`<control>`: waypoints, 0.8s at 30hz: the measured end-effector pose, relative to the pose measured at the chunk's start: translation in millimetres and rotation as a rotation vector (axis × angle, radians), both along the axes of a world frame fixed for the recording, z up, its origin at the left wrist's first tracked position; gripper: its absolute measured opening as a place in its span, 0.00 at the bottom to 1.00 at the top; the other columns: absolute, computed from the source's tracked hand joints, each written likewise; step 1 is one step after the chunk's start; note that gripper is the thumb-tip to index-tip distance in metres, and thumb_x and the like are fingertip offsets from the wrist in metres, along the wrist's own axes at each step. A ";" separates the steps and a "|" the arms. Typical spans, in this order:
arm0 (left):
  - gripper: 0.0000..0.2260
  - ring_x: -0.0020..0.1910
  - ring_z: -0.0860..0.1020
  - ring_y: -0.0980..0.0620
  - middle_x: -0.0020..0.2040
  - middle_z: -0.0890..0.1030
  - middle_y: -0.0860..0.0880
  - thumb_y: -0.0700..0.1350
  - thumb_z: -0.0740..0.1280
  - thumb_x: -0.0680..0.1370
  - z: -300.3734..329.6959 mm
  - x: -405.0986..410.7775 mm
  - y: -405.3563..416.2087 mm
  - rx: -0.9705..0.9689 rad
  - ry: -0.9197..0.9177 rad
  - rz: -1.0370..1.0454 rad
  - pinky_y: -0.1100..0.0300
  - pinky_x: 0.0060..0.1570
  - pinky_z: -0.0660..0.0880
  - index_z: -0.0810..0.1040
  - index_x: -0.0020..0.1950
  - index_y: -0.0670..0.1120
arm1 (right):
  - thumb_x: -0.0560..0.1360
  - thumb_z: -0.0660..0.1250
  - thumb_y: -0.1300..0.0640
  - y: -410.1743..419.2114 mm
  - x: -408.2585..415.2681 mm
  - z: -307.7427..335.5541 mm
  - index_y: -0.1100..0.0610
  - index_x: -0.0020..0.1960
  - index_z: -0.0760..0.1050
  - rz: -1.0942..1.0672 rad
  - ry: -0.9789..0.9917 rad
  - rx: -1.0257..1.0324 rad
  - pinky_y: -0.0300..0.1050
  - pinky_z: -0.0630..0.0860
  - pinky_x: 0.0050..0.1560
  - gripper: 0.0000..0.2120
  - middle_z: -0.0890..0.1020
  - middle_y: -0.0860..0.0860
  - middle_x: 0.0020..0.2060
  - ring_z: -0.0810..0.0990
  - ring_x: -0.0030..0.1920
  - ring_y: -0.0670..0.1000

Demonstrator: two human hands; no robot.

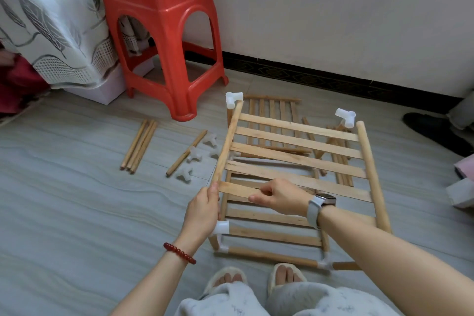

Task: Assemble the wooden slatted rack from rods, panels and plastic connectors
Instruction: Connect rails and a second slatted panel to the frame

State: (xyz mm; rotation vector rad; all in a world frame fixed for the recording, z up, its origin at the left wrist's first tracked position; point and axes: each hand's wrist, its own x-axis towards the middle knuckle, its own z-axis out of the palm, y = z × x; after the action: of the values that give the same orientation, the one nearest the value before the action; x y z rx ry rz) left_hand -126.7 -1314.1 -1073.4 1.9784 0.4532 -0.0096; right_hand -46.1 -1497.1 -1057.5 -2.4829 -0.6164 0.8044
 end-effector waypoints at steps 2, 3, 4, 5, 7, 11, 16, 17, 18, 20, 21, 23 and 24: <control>0.21 0.29 0.74 0.52 0.27 0.73 0.50 0.57 0.50 0.80 0.7 -3.0 -0.9 -0.065 -0.028 0.033 0.54 0.36 0.75 0.72 0.40 0.45 | 0.76 0.59 0.38 -0.1 -3.0 4.4 0.55 0.35 0.72 0.015 -0.061 -0.015 0.42 0.62 0.31 0.22 0.70 0.48 0.28 0.67 0.29 0.47; 0.23 0.27 0.74 0.54 0.25 0.73 0.51 0.61 0.49 0.78 1.1 -4.9 -0.6 -0.103 -0.035 0.043 0.59 0.34 0.74 0.73 0.41 0.46 | 0.76 0.59 0.38 0.1 -4.4 5.9 0.56 0.36 0.73 0.022 -0.085 -0.022 0.42 0.62 0.31 0.23 0.70 0.49 0.28 0.68 0.30 0.48; 0.25 0.27 0.75 0.55 0.23 0.73 0.51 0.64 0.48 0.75 2.1 -7.2 -0.3 -0.147 -0.027 0.043 0.63 0.33 0.74 0.74 0.43 0.46 | 0.76 0.59 0.38 0.4 -5.8 6.7 0.58 0.38 0.74 0.030 -0.108 -0.030 0.43 0.62 0.31 0.23 0.71 0.50 0.29 0.68 0.30 0.48; 0.28 0.28 0.76 0.54 0.22 0.73 0.51 0.66 0.47 0.72 2.5 -9.2 -0.3 -0.199 -0.004 0.044 0.65 0.32 0.75 0.74 0.46 0.46 | 0.76 0.59 0.38 0.2 -7.2 7.0 0.57 0.37 0.73 0.039 -0.131 -0.044 0.43 0.62 0.31 0.23 0.71 0.49 0.28 0.68 0.30 0.48; 0.30 0.32 0.77 0.48 0.21 0.72 0.51 0.69 0.45 0.69 0.8 -12.3 -0.6 -0.323 0.064 0.054 0.67 0.28 0.74 0.74 0.51 0.50 | 0.76 0.58 0.37 -0.8 -8.9 7.8 0.55 0.34 0.70 0.066 -0.173 -0.076 0.44 0.63 0.31 0.23 0.70 0.49 0.28 0.68 0.30 0.48; 0.33 0.37 0.78 0.45 0.27 0.74 0.46 0.67 0.43 0.70 -1.7 -14.4 0.2 -0.354 0.067 0.017 0.59 0.40 0.78 0.68 0.65 0.50 | 0.75 0.59 0.36 -1.7 -4.7 12.9 0.52 0.31 0.67 0.143 -0.201 -0.110 0.41 0.62 0.29 0.23 0.69 0.47 0.27 0.67 0.28 0.47; 0.26 0.22 0.72 0.59 0.21 0.71 0.52 0.70 0.45 0.68 -1.5 -15.2 3.4 -0.155 -0.015 -0.039 0.65 0.22 0.68 0.69 0.55 0.58 | 0.74 0.59 0.35 -0.1 -0.3 9.0 0.50 0.30 0.65 0.172 -0.226 -0.118 0.41 0.61 0.28 0.23 0.69 0.46 0.26 0.67 0.27 0.47; 0.22 0.20 0.70 0.60 0.21 0.71 0.52 0.70 0.45 0.69 -0.5 -13.7 4.0 -0.122 -0.021 -0.060 0.66 0.20 0.66 0.68 0.52 0.60 | 0.74 0.59 0.35 -1.1 -0.3 7.0 0.51 0.30 0.65 0.160 -0.225 -0.108 0.41 0.62 0.28 0.23 0.69 0.46 0.26 0.67 0.27 0.47; 0.19 0.21 0.70 0.60 0.22 0.72 0.52 0.69 0.46 0.71 0.2 -11.0 4.8 -0.072 -0.023 -0.082 0.66 0.21 0.67 0.68 0.49 0.60 | 0.74 0.59 0.34 -2.5 0.0 5.1 0.51 0.30 0.66 0.142 -0.223 -0.100 0.41 0.62 0.28 0.23 0.69 0.46 0.26 0.67 0.27 0.47; 0.15 0.26 0.74 0.59 0.26 0.74 0.52 0.65 0.47 0.76 1.3 -4.6 6.9 0.053 -0.017 -0.127 0.64 0.26 0.68 0.68 0.48 0.59 | 0.74 0.59 0.34 -5.1 2.2 3.0 0.51 0.31 0.67 0.115 -0.233 -0.100 0.43 0.63 0.29 0.23 0.70 0.47 0.26 0.67 0.28 0.47; 0.13 0.28 0.75 0.57 0.28 0.74 0.52 0.62 0.48 0.78 1.0 -2.6 6.8 0.096 -0.012 -0.142 0.62 0.28 0.68 0.69 0.49 0.59 | 0.74 0.58 0.34 -6.1 3.0 2.1 0.52 0.31 0.67 0.108 -0.236 -0.108 0.43 0.63 0.29 0.23 0.70 0.47 0.26 0.67 0.28 0.47; 0.11 0.32 0.76 0.53 0.30 0.75 0.52 0.58 0.50 0.80 -1.0 -2.1 4.3 0.104 0.006 -0.135 0.59 0.31 0.70 0.69 0.52 0.56 | 0.74 0.58 0.34 -7.1 3.2 -0.5 0.51 0.31 0.68 0.097 -0.225 -0.115 0.43 0.63 0.29 0.23 0.70 0.47 0.26 0.68 0.28 0.47; 0.11 0.33 0.76 0.52 0.31 0.76 0.51 0.57 0.51 0.80 -1.8 -4.2 1.5 0.086 0.015 -0.116 0.58 0.32 0.72 0.69 0.54 0.55 | 0.74 0.58 0.34 -7.3 2.5 -2.1 0.51 0.32 0.69 0.090 -0.213 -0.112 0.43 0.64 0.30 0.22 0.71 0.47 0.27 0.69 0.28 0.47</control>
State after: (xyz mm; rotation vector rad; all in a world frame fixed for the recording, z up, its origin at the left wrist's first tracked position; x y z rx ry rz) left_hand -130.8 -1312.6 -1075.1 2.0878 0.3529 -0.0795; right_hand -43.6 -1504.4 -1059.6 -2.6823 -0.7817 0.6265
